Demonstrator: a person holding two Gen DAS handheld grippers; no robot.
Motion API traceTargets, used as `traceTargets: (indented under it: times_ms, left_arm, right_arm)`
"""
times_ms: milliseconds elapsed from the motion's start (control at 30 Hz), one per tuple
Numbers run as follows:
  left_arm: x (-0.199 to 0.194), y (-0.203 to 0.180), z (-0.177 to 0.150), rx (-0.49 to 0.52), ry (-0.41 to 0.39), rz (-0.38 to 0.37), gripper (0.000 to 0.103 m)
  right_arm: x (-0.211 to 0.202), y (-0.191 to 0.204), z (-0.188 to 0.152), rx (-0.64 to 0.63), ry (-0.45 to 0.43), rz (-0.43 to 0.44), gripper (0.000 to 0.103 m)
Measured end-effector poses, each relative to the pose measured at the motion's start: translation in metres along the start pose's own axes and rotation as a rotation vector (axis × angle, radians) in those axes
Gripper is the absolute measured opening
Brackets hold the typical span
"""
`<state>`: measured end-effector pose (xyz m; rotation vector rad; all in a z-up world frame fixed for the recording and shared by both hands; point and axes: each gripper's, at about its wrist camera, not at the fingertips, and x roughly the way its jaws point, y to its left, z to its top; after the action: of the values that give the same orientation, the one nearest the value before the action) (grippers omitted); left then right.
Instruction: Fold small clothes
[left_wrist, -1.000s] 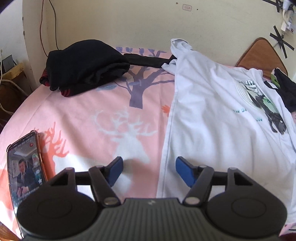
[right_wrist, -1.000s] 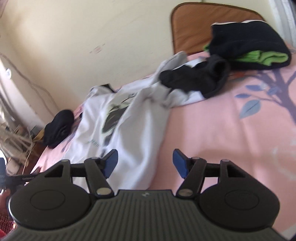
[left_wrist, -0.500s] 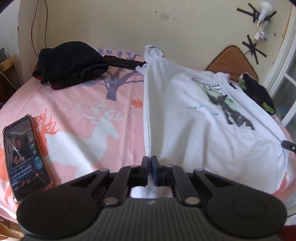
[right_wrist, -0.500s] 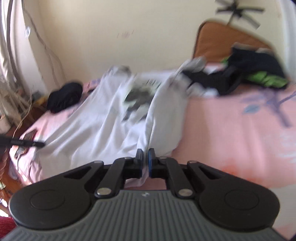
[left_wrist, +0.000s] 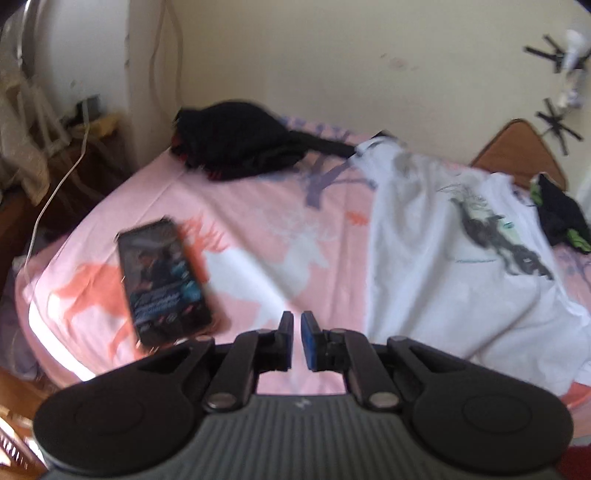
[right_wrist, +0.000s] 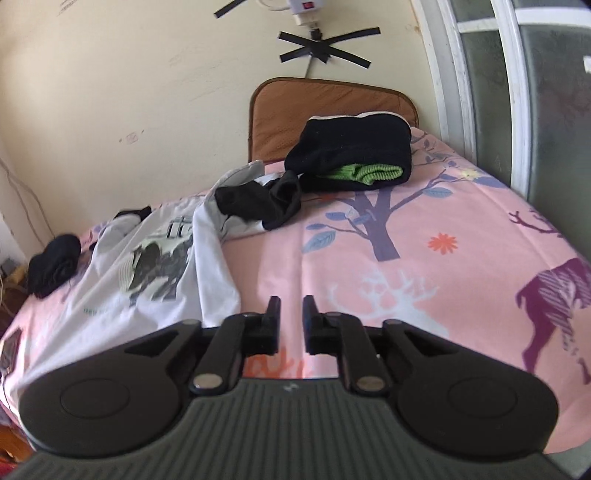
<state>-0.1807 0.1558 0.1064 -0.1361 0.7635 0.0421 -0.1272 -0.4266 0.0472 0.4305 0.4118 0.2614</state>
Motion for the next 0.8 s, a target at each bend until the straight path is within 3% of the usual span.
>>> traceTargets:
  times_ms: [67,100,133,200,267,300,333,433,600,633,667,733,800]
  left_arm:
    - [-0.007,-0.033,0.001,0.149,-0.038,-0.080,0.020]
    - [-0.006,-0.048,-0.002,0.205,-0.029,-0.108,0.026]
    - [-0.001,-0.061,-0.005,0.251,-0.012,-0.141,0.035]
    - [0.010,-0.081,-0.016,0.303,0.032,-0.203,0.038]
    - [0.023,-0.092,-0.020,0.329,0.079,-0.227,0.038]
    - [0.027,-0.094,-0.018,0.336,0.086,-0.230,0.038]
    - [0.030,-0.095,-0.015,0.337,0.083,-0.238,0.038]
    - [0.031,-0.096,-0.001,0.314,0.055,-0.283,0.041]
    - [0.045,-0.112,0.016,0.321,0.031,-0.313,0.049]
    - [0.051,-0.117,0.020,0.326,0.027,-0.322,0.049]
    - [0.056,-0.121,0.022,0.326,0.020,-0.333,0.051]
    - [0.068,-0.129,0.029,0.320,-0.006,-0.343,0.051]
    - [0.088,-0.137,0.040,0.290,-0.040,-0.343,0.051]
  right_arm:
    - [-0.001,0.014,-0.006,0.000,0.042,0.115,0.050]
    - [0.000,0.024,-0.013,-0.008,0.068,0.151,0.077]
    - [0.001,0.032,-0.020,-0.026,0.091,0.171,0.090]
    - [0.009,0.050,-0.039,-0.078,0.167,0.168,0.089]
    - [0.016,0.057,-0.056,-0.086,0.237,0.182,0.046]
    - [0.017,0.057,-0.062,-0.073,0.285,0.205,0.010]
    - [0.009,0.056,-0.065,-0.065,0.280,0.202,0.004]
    - [-0.026,0.044,-0.060,-0.108,0.265,0.140,0.004]
    - [-0.037,0.016,-0.062,-0.111,0.405,0.047,0.006]
    - [-0.038,0.012,-0.056,-0.123,0.375,0.019,0.009]
    - [-0.039,0.016,-0.047,-0.103,0.291,-0.007,0.013]
    - [-0.040,-0.001,-0.018,0.012,0.135,0.047,0.035]
    - [-0.025,-0.008,0.011,0.095,-0.014,0.065,0.038]
